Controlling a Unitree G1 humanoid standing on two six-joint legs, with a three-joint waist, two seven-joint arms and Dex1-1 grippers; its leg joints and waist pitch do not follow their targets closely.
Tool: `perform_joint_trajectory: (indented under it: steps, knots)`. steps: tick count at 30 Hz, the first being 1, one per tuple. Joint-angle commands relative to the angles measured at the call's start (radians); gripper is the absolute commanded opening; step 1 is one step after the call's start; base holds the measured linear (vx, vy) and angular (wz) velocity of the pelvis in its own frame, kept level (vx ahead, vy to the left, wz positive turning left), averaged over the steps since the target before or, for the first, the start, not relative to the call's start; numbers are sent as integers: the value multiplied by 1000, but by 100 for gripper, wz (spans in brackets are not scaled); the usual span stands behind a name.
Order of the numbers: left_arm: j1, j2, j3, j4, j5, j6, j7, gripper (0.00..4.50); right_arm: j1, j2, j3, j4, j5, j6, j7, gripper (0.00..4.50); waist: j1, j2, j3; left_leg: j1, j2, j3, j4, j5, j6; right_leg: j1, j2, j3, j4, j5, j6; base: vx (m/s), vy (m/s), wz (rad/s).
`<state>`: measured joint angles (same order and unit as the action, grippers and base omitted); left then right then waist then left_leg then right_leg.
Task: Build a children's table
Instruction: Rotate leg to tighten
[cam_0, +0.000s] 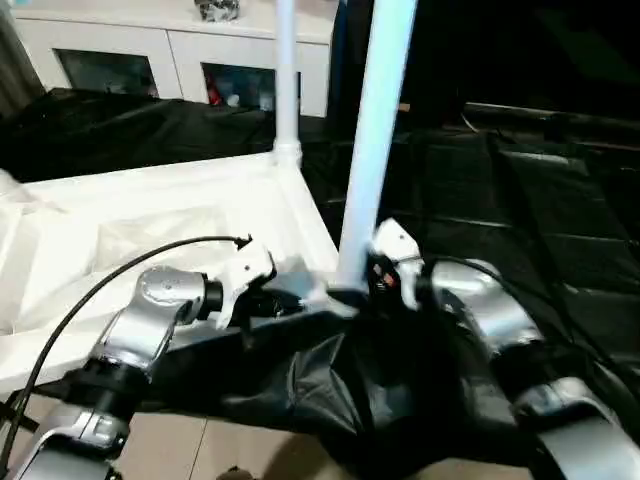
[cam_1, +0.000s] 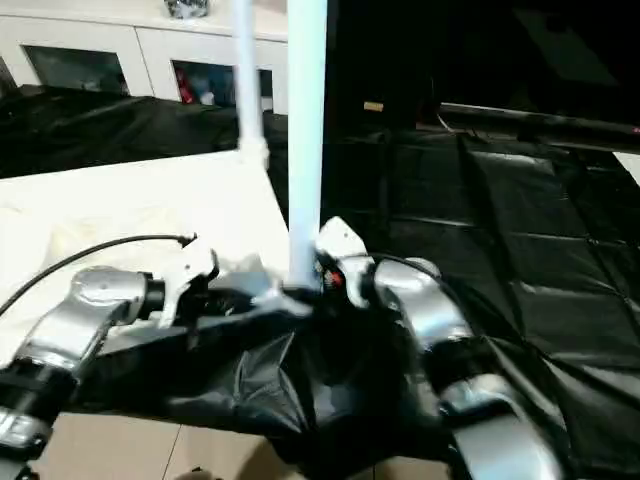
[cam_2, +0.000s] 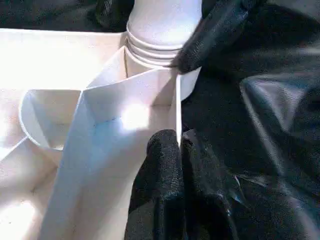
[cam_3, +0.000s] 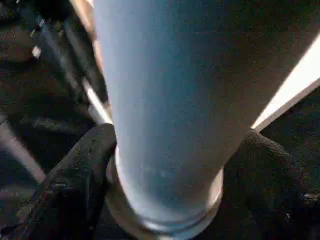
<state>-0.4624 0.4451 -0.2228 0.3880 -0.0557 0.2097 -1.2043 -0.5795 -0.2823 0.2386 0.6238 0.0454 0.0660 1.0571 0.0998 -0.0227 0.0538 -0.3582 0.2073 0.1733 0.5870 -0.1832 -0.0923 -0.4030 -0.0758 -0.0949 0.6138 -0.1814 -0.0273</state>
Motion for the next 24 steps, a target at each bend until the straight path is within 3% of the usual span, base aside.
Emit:
perform_joint_trajectory:
  steps: [1, 6, 12, 24]
  knots:
    - [-10, -6, -3, -50, -51, -26, -34, 0, 11, -14, 11, -42, 12, 14, 40, 379, 0, -1, -66, 4, 30, -2, -66, -151, 60, 57, -71, 59, -62, -153, -211, 0, 0, 0]
    - [-5, -1, -4, -60, -55, -23, -48, 0, 24, -19, 16, -64, 15, 24, 61, 335, 3, -3, -65, 6, 30, -2, -67, -160, 51, 56, -73, 60, -67, -204, -196, 0, 0, 0]
    - [11, 2, -4, -80, -60, -14, -51, 0, 20, -10, 16, -72, 28, 37, 69, 288, 4, -6, -66, 6, 31, -3, -67, -151, 51, 56, -73, 60, -65, -189, -199, 0, 0, 0]
    - [18, -24, 16, -74, -71, 14, -12, 0, 36, 6, 19, -84, 22, 64, 52, 274, 2, -12, -64, 5, 30, -2, -66, -142, 49, 56, -73, 60, -64, -189, -197, 0, 0, 0]
